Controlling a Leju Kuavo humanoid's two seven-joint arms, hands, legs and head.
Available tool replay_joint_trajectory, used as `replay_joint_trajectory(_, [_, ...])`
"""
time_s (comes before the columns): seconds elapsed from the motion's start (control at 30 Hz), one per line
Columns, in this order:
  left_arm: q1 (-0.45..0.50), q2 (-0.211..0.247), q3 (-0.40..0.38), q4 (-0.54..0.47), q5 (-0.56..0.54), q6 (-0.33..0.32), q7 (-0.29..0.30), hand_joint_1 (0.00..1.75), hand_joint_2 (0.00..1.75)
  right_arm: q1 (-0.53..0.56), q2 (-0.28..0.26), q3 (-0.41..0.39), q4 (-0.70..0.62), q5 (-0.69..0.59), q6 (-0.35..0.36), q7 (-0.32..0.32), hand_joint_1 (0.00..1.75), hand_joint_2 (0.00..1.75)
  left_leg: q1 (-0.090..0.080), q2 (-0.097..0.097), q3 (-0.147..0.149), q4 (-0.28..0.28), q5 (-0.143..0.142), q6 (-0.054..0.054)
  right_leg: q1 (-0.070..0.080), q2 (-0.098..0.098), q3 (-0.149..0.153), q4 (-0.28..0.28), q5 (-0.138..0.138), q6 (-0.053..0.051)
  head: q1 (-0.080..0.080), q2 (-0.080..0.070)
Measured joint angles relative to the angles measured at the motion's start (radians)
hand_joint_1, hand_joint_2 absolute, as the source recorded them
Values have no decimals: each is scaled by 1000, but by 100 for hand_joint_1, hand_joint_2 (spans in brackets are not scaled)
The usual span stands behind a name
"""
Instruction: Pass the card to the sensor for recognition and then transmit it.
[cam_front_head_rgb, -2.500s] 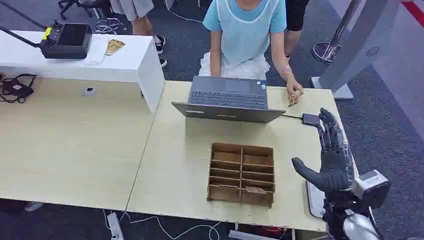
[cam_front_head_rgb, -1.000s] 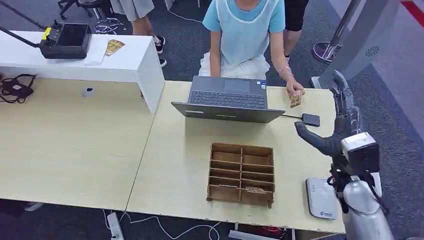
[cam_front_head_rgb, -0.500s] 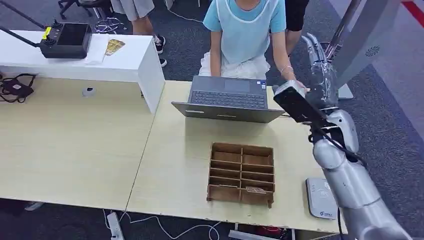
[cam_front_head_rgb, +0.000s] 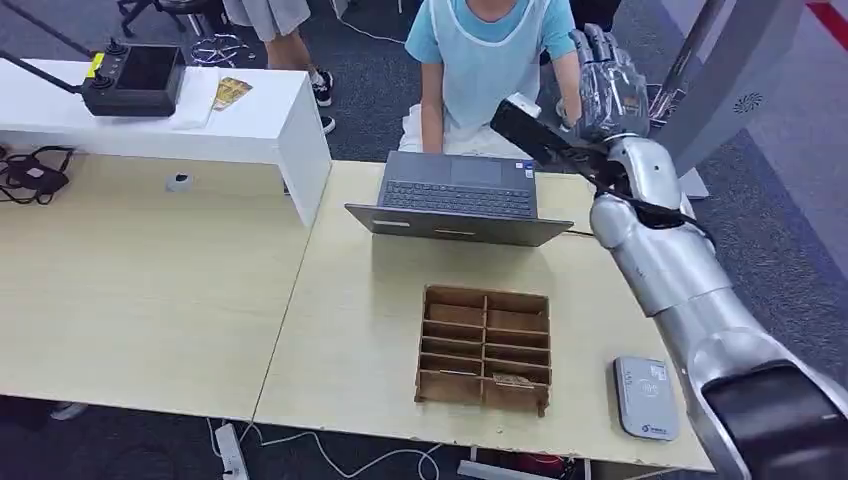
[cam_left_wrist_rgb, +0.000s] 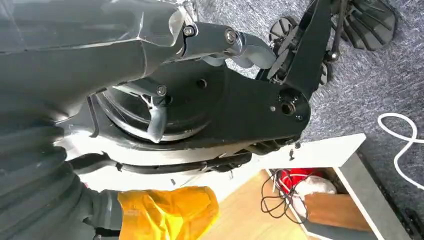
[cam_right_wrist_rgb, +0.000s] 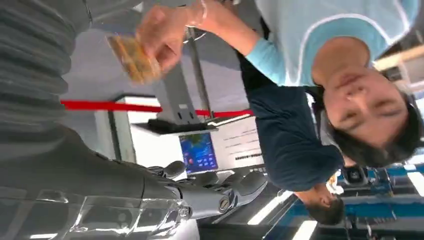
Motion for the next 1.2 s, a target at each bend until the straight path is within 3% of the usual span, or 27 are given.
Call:
replay_joint_trajectory(0.47, [-45, -10, -3, 0, 0, -17, 8, 0, 175, -94, 23, 48, 231, 55, 21, 23, 0, 175, -1, -2, 0, 0, 0, 0, -1, -2, 1, 0, 0, 0, 0, 0])
replay_joint_trajectory(0.5, [-46, -11, -3, 0, 0, -17, 7, 0, 175, -96, 23, 50, 242, 65, 21, 22, 148, 175, -1, -1, 0, 0, 0, 0, -1, -2, 1, 0, 0, 0, 1, 0])
replay_joint_trajectory(0.53, [-46, -11, -3, 0, 0, -17, 8, 0, 175, -98, 23, 50, 250, 74, 21, 21, 175, 175, -1, -1, 0, 0, 0, 0, -1, -2, 1, 0, 0, 0, 0, 0])
replay_joint_trajectory(1.2, [-46, -11, -3, 0, 0, -17, 8, 0, 175, -106, 9, 51, 325, 82, -15, 2, 175, 175, -1, -1, 0, 0, 0, 0, -1, -2, 0, 0, 0, 0, 0, 0])
